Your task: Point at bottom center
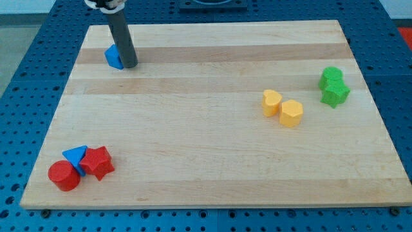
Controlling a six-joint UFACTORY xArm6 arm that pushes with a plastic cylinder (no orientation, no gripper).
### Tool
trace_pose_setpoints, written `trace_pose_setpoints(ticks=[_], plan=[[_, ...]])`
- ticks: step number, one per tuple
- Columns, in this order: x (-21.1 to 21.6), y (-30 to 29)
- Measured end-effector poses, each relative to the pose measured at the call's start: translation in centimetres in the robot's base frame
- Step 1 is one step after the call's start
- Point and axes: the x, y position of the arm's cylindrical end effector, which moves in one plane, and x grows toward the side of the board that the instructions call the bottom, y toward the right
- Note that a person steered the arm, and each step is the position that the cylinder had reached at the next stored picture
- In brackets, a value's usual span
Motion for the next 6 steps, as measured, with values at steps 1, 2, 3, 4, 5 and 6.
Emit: trace_pose_setpoints(ticks=[1,2,3,4,5,6], plan=[[-0.8,-1.2],[-1.1,-1.4],[-1.9,-1.4],[-2.1,-1.3],[-1.7,0.7],[-0.6,1.3]])
